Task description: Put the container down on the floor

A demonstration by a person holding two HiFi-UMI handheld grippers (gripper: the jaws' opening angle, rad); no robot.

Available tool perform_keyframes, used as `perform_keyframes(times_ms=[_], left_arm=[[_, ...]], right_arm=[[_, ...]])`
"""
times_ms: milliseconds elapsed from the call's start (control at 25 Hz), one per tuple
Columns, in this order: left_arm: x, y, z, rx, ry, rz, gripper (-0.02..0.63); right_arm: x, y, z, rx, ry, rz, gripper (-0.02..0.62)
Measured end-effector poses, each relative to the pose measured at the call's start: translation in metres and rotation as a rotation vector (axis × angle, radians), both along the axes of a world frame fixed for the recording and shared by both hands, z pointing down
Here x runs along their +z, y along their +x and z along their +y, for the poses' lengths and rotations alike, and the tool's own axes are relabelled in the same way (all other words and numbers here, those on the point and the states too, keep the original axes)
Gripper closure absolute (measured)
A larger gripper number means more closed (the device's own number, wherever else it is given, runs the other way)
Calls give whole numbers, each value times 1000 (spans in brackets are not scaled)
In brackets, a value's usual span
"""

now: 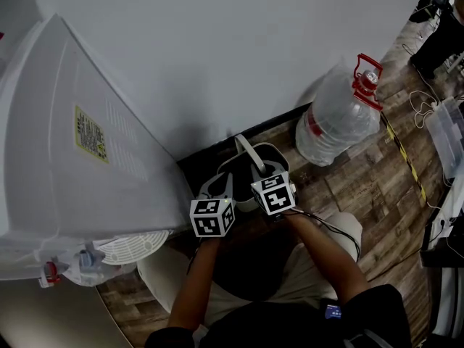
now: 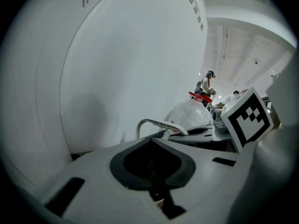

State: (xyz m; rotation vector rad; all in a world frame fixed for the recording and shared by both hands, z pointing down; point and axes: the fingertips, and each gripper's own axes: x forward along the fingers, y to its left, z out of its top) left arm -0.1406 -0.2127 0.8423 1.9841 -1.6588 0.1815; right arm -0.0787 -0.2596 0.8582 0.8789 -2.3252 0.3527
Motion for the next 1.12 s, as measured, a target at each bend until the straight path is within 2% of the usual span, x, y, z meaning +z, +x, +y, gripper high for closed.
perform_keyframes(times_ms=[520,720,960,1120], left_arm=[[4,5,4,11,2,6,589],[4,11,3,25,8,7,589],[9,26,4,51,9,12,589],[8,40,4,81,13,15,589]], right_arm=[[6,9,21,1,28,92,565],[13,14,31,39,-58,55,565],[22,19,37,46,-99,66,565],[20,30,34,27,-48,118,565]])
